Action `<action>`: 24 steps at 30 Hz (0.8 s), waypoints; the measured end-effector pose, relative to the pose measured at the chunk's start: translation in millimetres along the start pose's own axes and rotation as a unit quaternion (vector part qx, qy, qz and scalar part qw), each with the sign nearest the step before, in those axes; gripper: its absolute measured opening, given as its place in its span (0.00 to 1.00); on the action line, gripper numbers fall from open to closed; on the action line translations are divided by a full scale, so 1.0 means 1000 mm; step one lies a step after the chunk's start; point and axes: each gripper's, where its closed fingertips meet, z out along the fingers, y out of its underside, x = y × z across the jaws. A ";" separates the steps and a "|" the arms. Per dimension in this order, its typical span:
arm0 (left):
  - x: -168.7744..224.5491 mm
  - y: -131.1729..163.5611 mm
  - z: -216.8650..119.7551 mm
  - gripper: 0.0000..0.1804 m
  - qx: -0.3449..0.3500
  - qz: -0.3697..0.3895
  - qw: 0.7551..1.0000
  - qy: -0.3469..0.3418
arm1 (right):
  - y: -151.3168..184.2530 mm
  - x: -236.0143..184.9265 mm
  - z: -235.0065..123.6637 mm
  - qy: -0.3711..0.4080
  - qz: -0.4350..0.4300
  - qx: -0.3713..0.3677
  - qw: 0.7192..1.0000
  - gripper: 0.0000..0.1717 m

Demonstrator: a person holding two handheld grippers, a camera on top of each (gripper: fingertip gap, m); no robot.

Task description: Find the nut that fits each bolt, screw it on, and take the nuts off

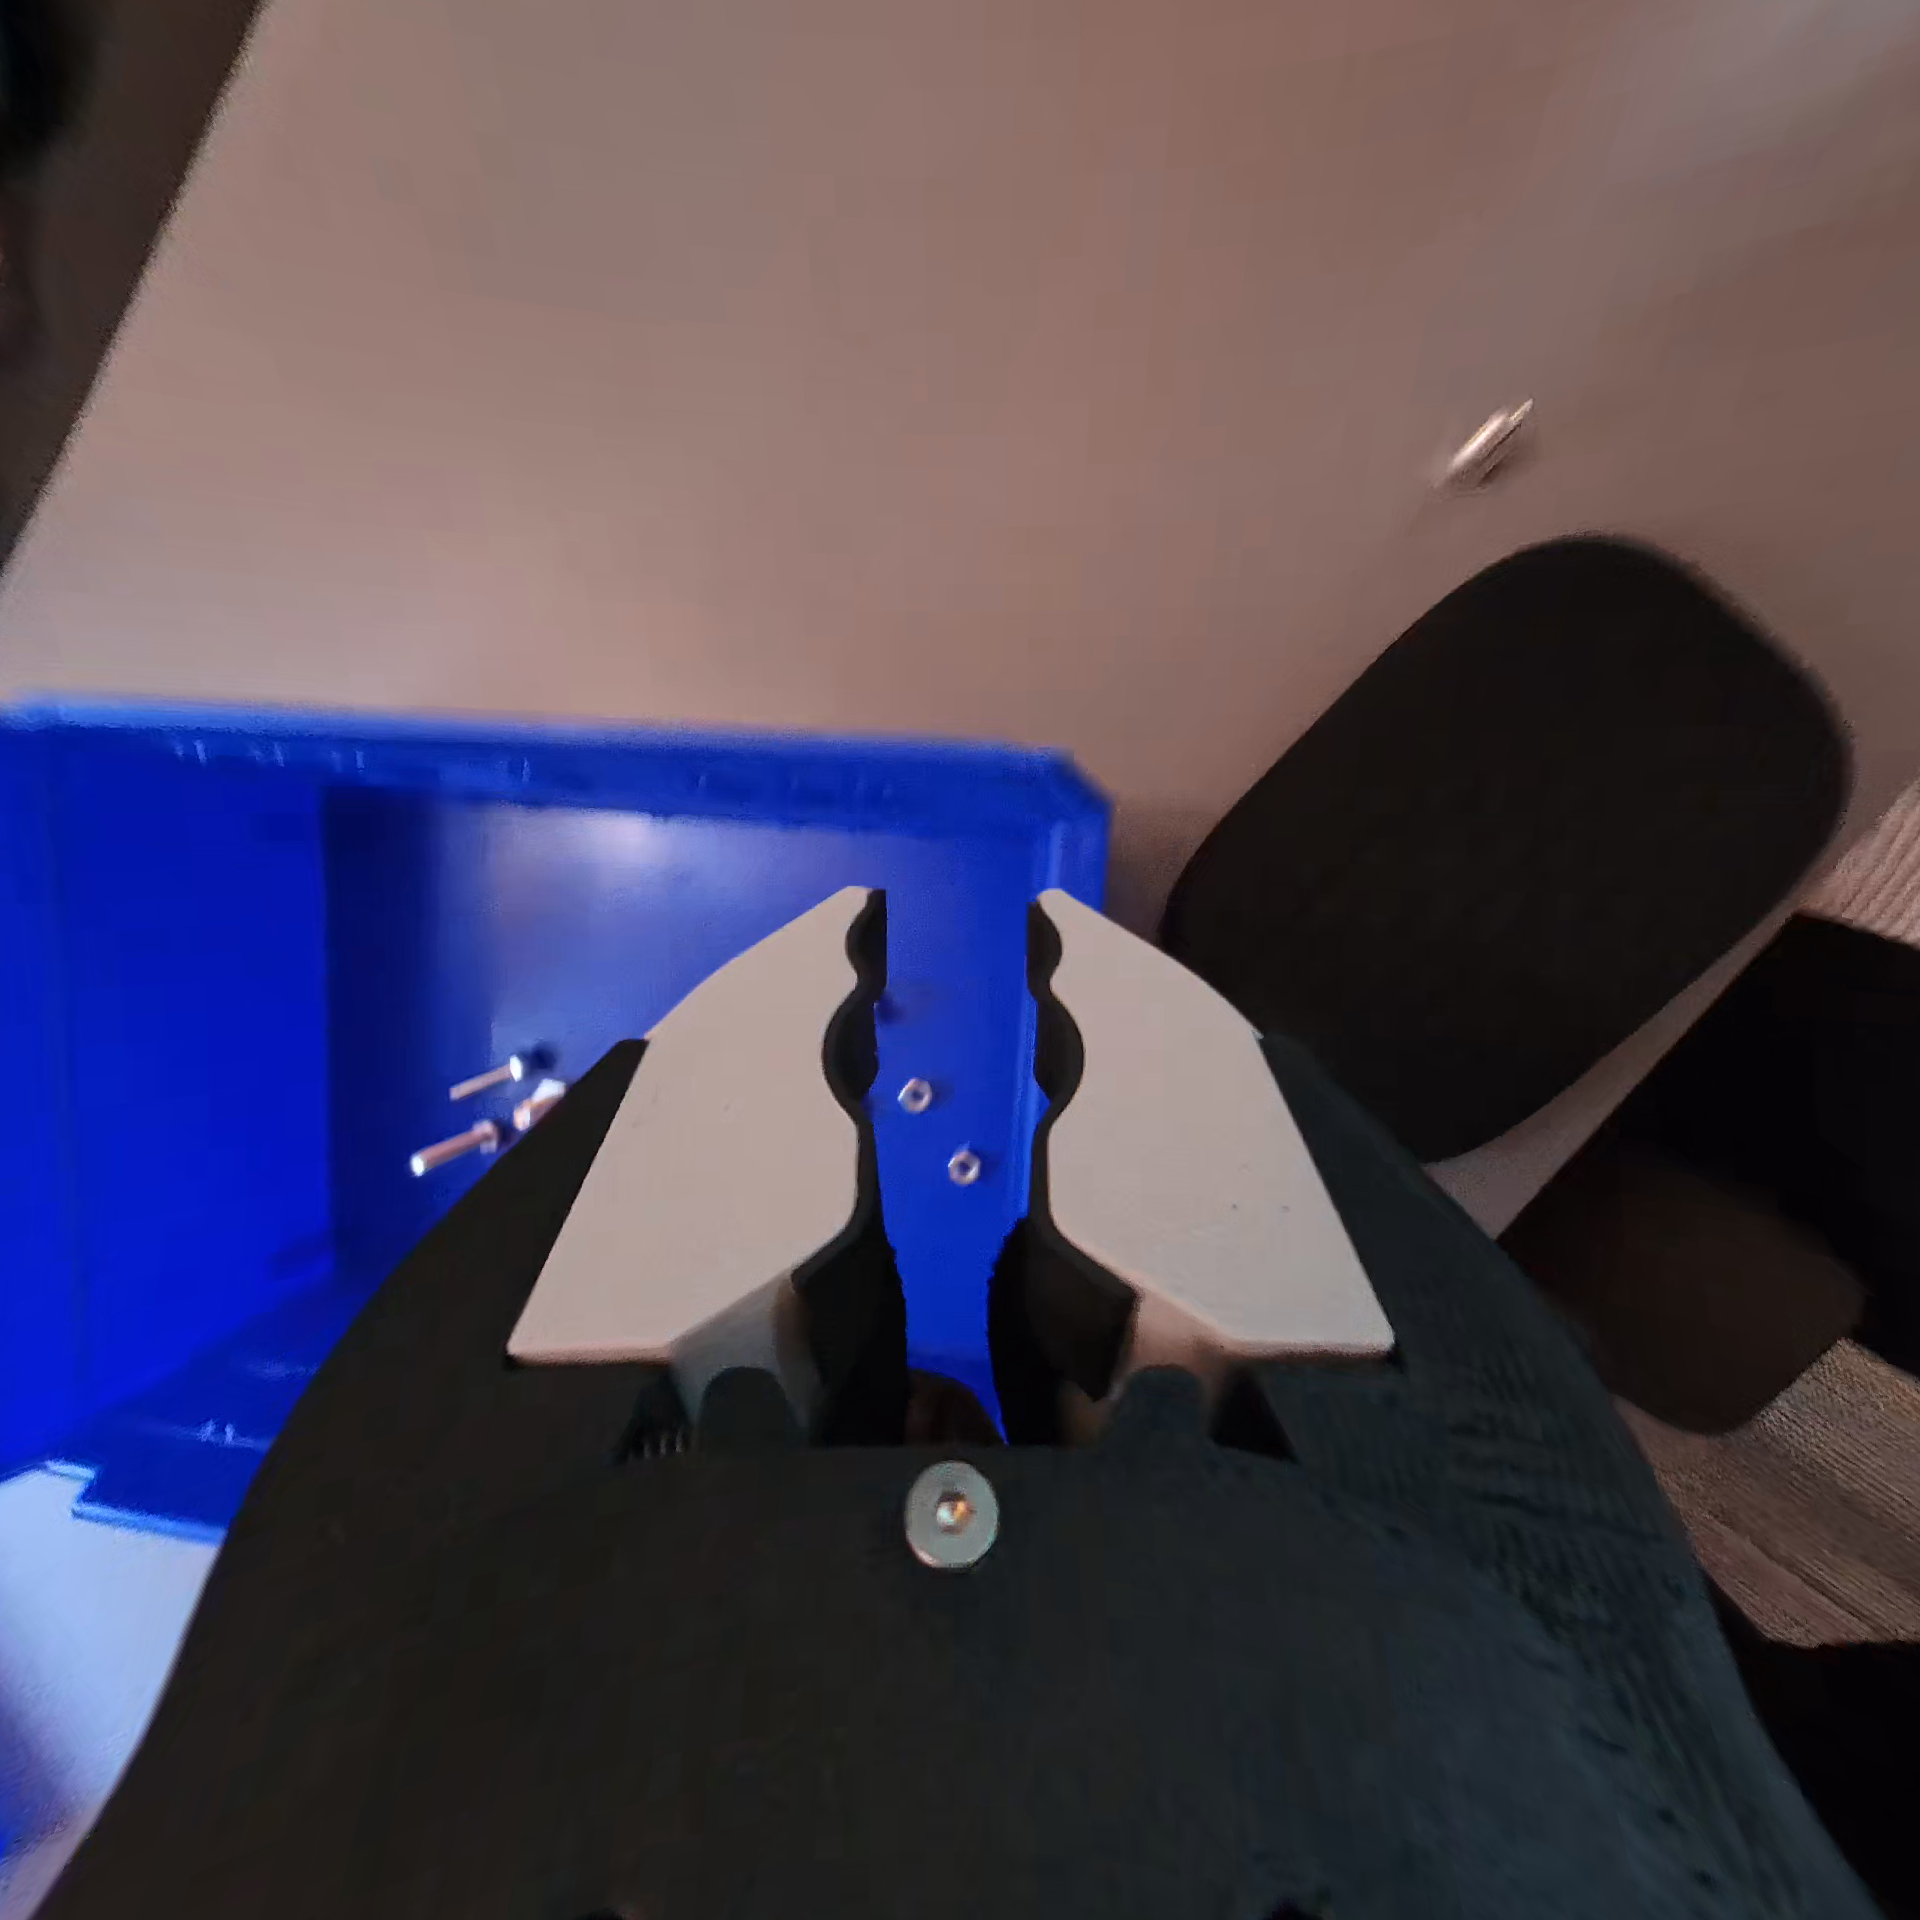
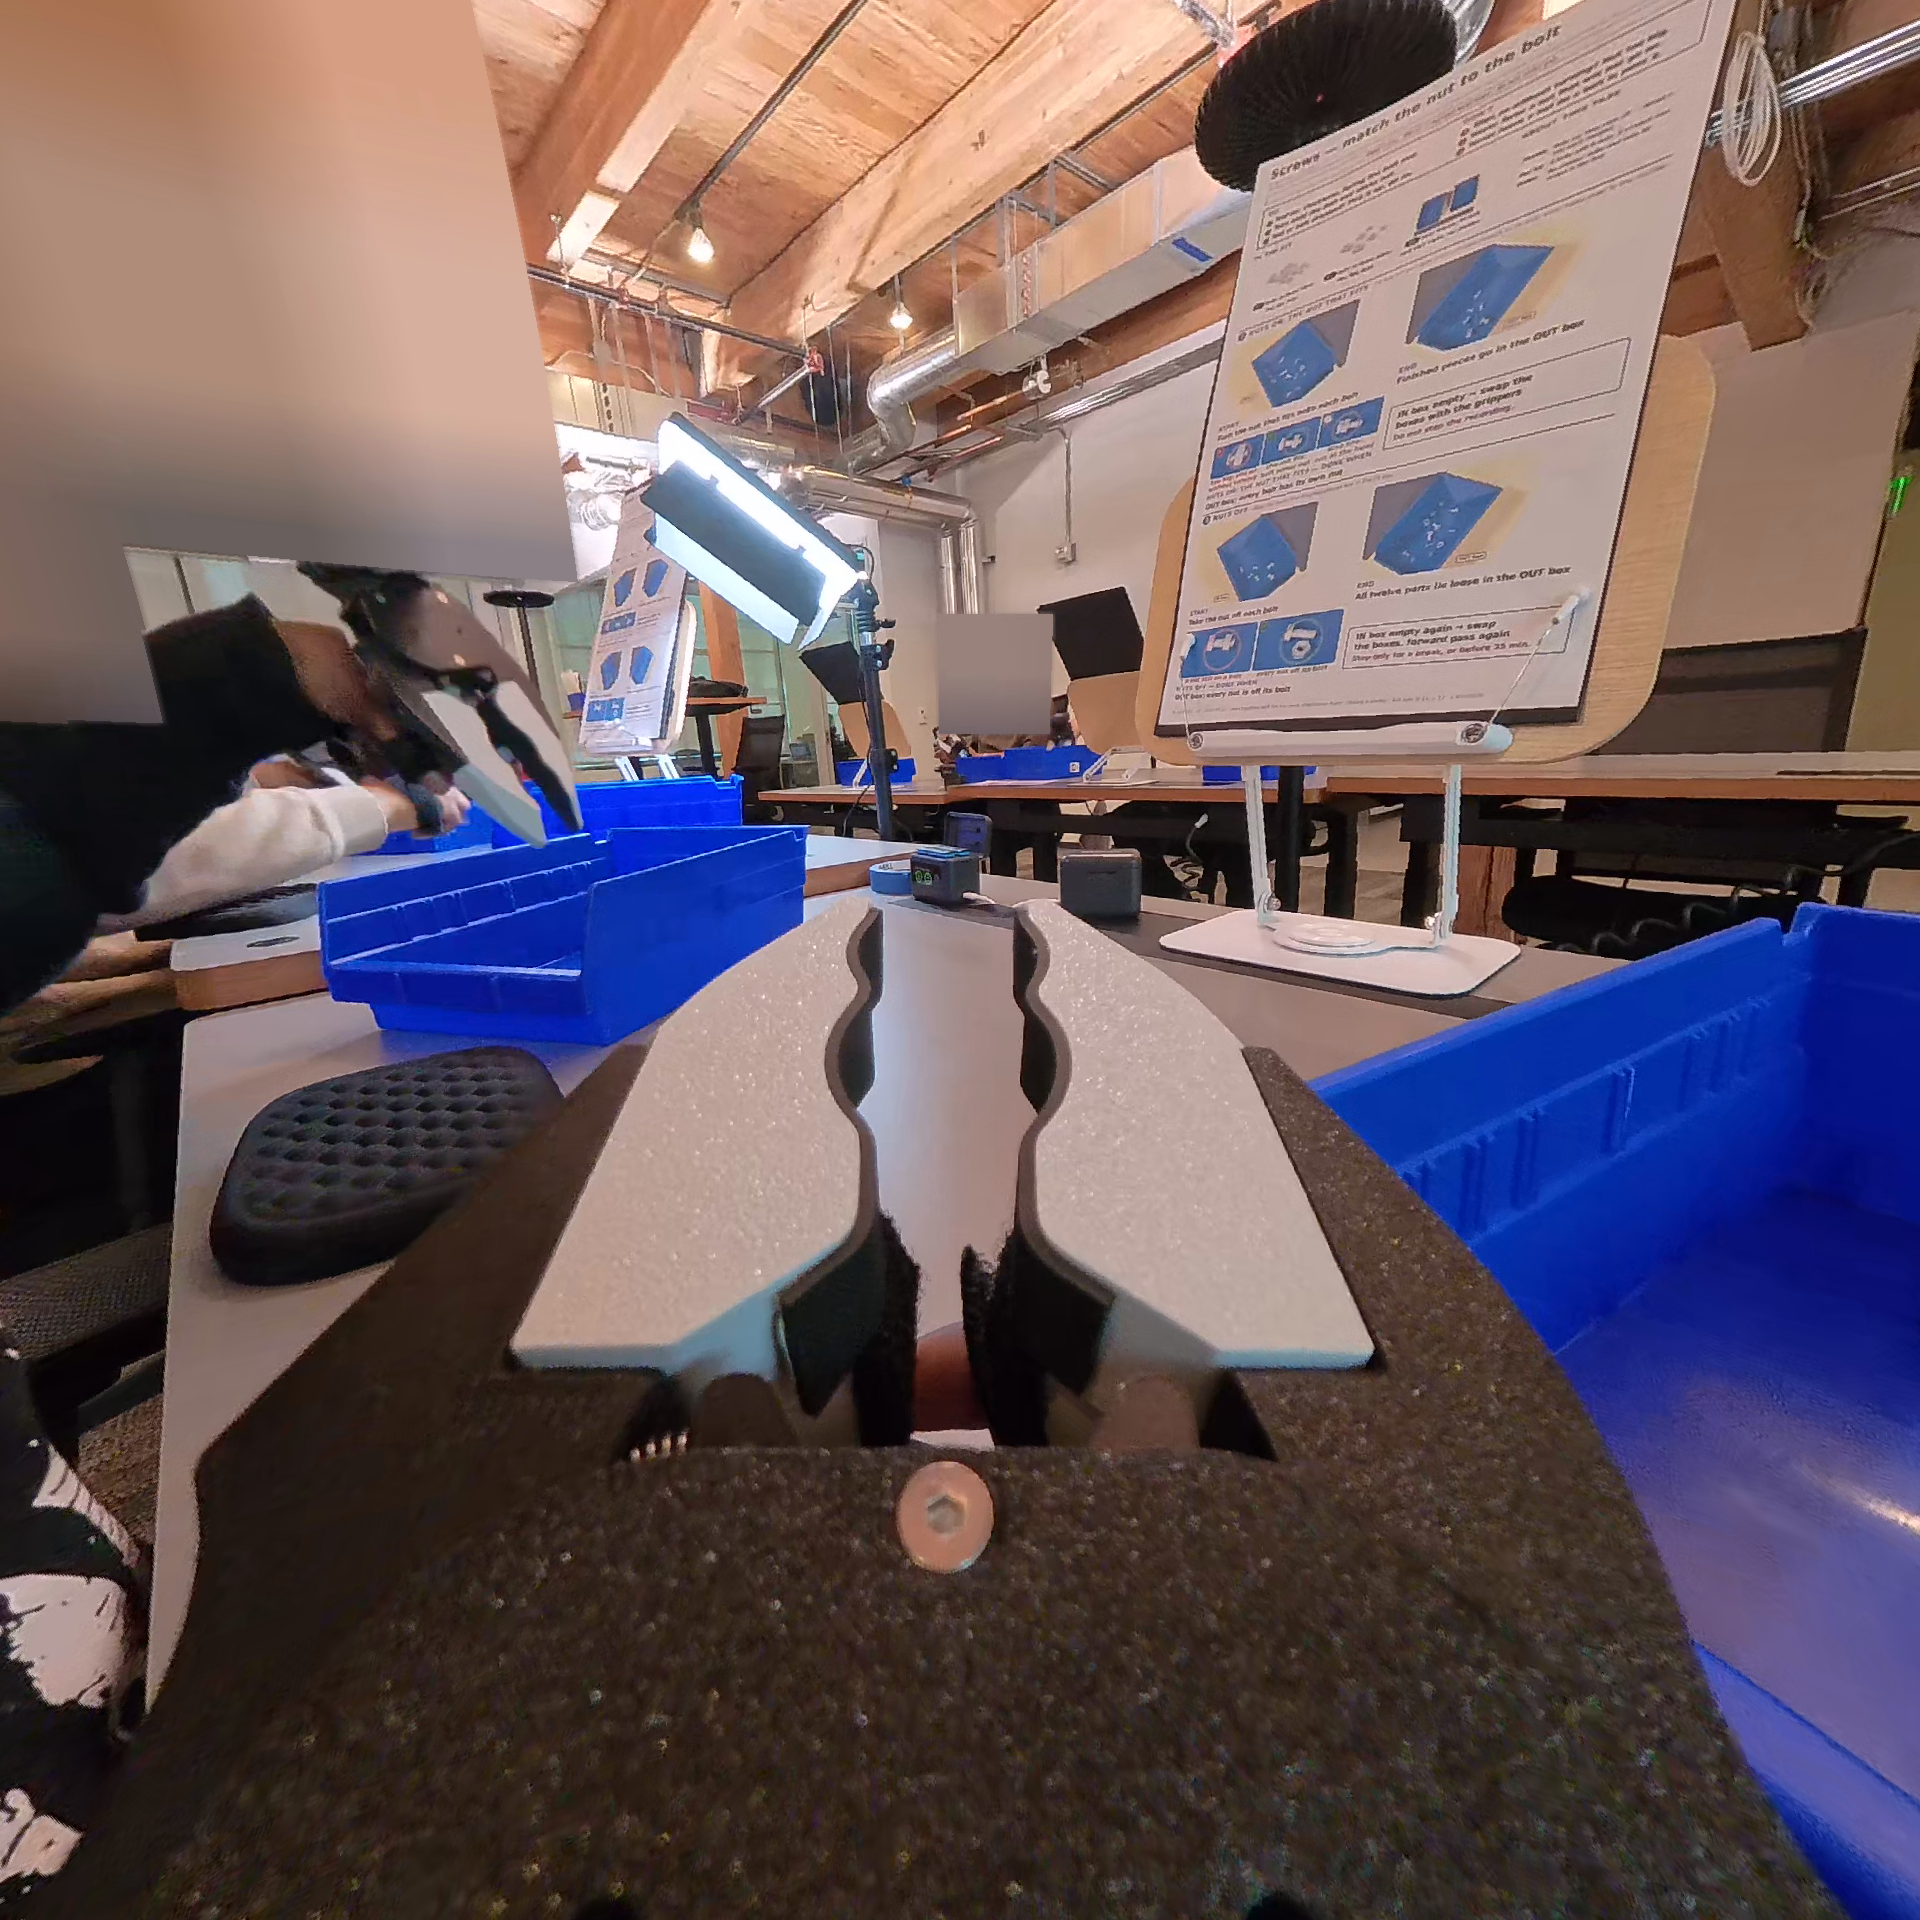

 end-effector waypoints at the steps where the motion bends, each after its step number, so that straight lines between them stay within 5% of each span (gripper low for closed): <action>1: -0.008 0.013 0.006 0.15 -0.013 -0.009 1.000 0.003 | 0.000 0.000 0.000 0.000 0.000 0.000 1.000 0.14; 6: -0.032 0.082 0.045 0.17 -0.132 -0.060 0.989 0.018 | 0.001 0.000 0.000 0.002 -0.001 -0.002 1.000 0.14; 12: -0.042 0.113 0.065 0.17 -0.187 -0.074 0.979 0.017 | 0.001 0.000 0.001 0.003 -0.002 -0.005 1.000 0.14; 24: -0.042 0.126 0.079 0.14 -0.212 -0.097 0.972 0.037 | 0.002 0.001 0.001 0.003 0.000 -0.005 1.000 0.14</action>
